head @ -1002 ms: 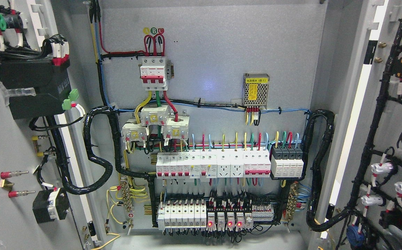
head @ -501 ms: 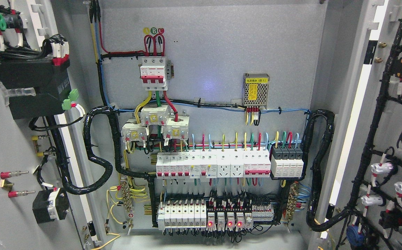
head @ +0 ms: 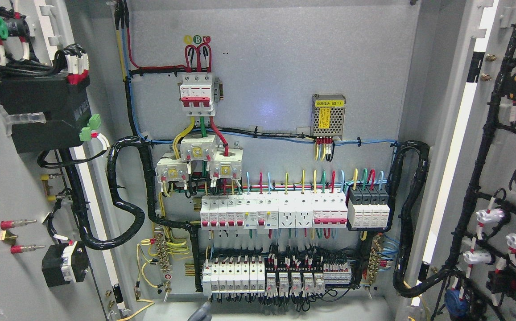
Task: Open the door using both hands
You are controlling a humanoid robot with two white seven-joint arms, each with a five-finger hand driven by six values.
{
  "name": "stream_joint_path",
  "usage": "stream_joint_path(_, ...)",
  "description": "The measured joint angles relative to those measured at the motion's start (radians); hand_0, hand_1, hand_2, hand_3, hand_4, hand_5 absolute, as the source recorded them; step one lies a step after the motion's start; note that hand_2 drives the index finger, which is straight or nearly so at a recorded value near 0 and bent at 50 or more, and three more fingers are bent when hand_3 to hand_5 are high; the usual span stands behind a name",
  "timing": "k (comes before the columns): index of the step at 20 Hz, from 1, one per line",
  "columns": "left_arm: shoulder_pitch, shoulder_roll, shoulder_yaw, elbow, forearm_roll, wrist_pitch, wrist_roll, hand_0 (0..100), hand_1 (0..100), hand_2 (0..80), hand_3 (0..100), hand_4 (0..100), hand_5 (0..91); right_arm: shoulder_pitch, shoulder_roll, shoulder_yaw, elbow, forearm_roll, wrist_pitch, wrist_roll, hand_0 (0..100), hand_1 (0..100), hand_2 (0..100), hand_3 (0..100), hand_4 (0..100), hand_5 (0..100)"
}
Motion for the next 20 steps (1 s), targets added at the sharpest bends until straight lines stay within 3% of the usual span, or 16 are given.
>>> stream_joint_path(20,0.004,0.021,0.155,-0.004,0.082,-0.11,0.003,0,0,0.0,0,0,0.0,0.052,0.038,-0.072,0.007,-0.022,0.001,-0.002,19,0,0,0,0,0)
